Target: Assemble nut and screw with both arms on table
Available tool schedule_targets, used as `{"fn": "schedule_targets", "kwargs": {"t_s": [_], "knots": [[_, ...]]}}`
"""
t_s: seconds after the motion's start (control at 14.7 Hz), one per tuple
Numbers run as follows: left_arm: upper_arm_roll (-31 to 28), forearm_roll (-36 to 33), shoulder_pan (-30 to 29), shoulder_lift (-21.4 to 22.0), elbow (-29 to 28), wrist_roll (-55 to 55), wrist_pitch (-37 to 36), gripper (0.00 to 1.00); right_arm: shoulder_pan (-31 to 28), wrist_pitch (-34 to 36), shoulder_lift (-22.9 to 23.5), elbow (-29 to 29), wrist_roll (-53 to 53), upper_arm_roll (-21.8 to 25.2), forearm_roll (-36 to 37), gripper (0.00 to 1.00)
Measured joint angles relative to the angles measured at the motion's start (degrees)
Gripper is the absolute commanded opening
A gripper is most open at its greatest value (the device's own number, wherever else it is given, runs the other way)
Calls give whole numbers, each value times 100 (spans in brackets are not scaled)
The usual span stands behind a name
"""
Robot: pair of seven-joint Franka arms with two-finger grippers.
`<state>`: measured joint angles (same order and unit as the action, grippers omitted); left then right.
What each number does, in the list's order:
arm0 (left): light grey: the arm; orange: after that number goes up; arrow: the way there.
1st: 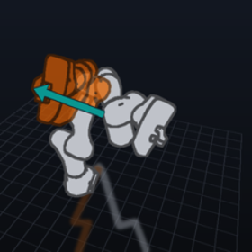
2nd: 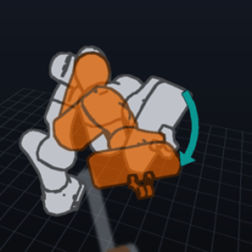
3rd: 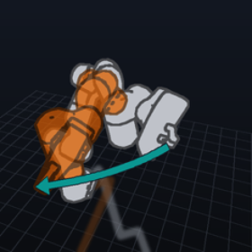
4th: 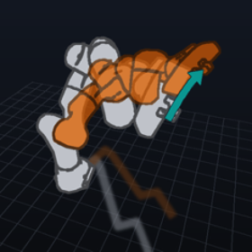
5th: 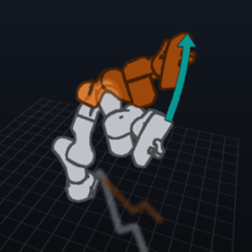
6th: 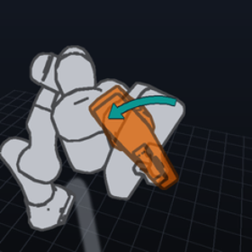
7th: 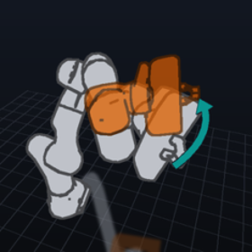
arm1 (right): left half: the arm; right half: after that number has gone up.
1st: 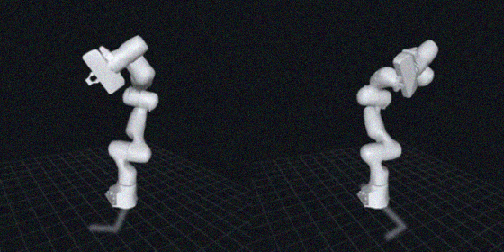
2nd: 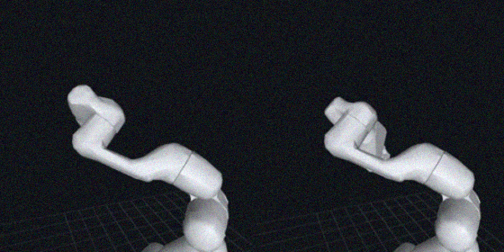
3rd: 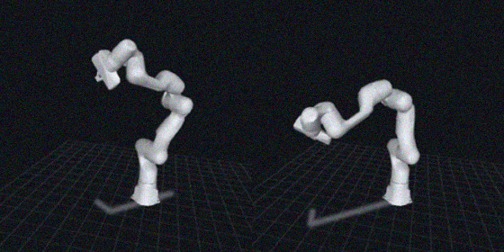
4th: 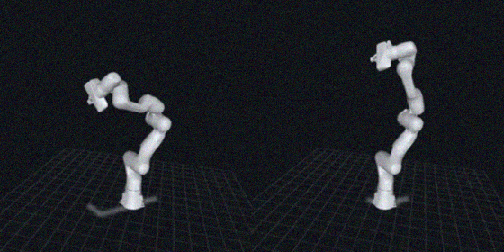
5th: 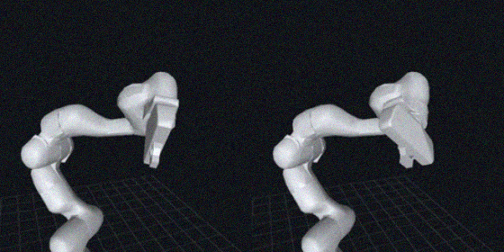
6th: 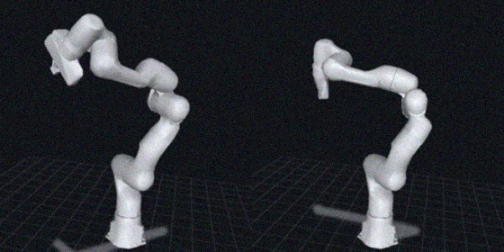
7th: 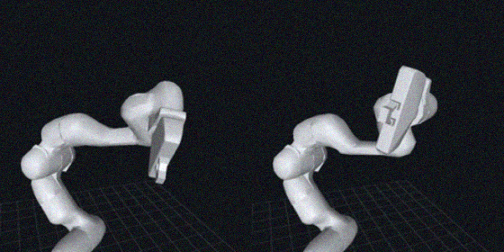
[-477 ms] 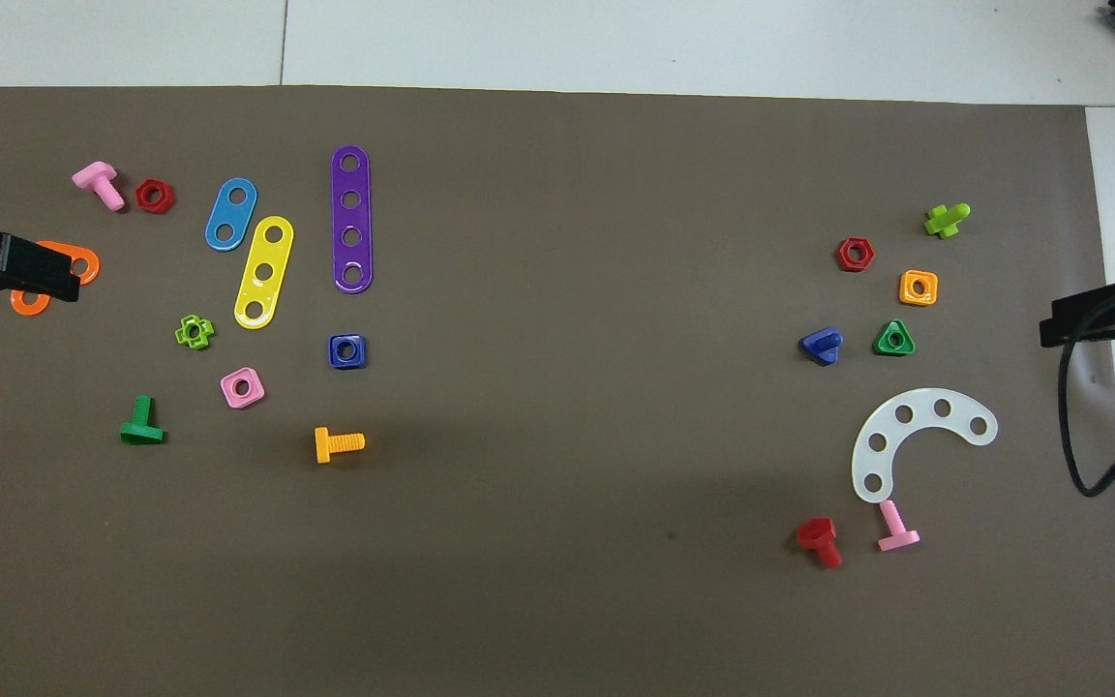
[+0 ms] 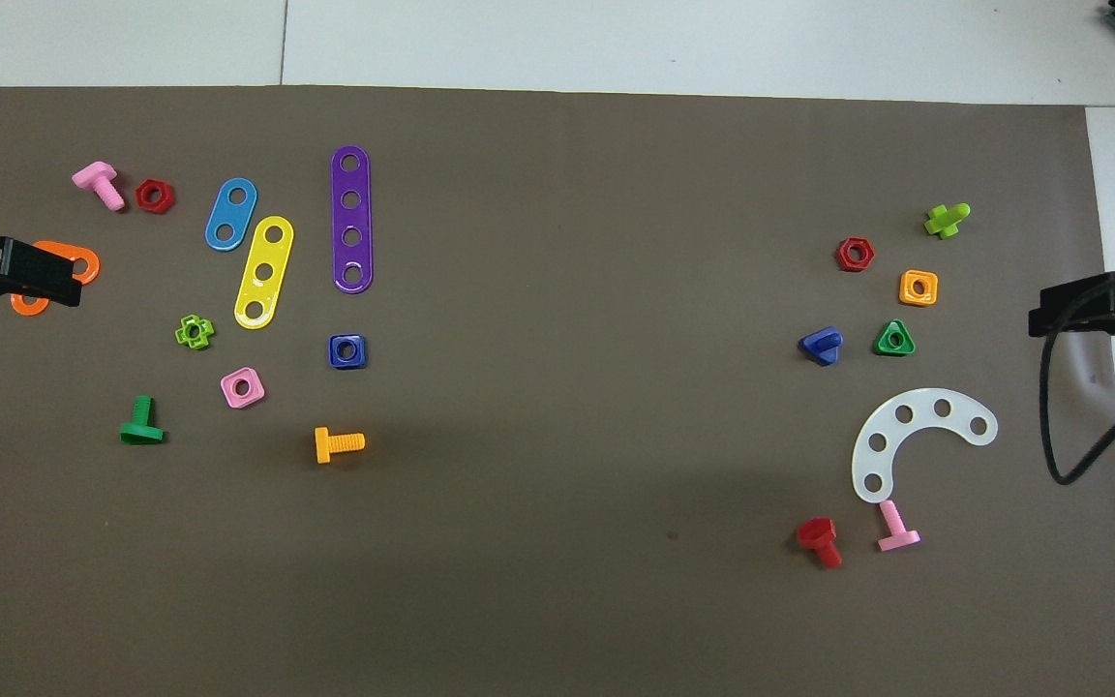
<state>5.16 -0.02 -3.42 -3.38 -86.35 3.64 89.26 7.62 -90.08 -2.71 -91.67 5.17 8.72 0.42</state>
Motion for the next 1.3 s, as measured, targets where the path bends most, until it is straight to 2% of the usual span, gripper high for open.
{"fn": "schedule_targets", "kwargs": {"t_s": [0.27,0.48,0.61,0.89,1.16,1.3], "knots": [[43,2,16,23,-192,0,87,100,197,-899,-30,-595,-27,-8,-23,100],[112,15,158,20,-613,-68,509,99,281,-2093,45,-1621,-352,-13,-168,100],[124,24,393,-2,-1001,-488,1038,99,417,-2730,300,-2120,-543,-16,-212,100],[138,25,873,-81,-2070,-1282,2372,95,495,-3827,965,-2564,-1165,-20,-405,100],[139,26,993,-141,-2912,-1761,3439,91,481,-4725,1374,-2952,-1535,-19,-428,84],[137,29,1036,-198,-3050,-1982,3755,89,487,-4799,1484,-2991,-1618,-20,-428,63]]}}
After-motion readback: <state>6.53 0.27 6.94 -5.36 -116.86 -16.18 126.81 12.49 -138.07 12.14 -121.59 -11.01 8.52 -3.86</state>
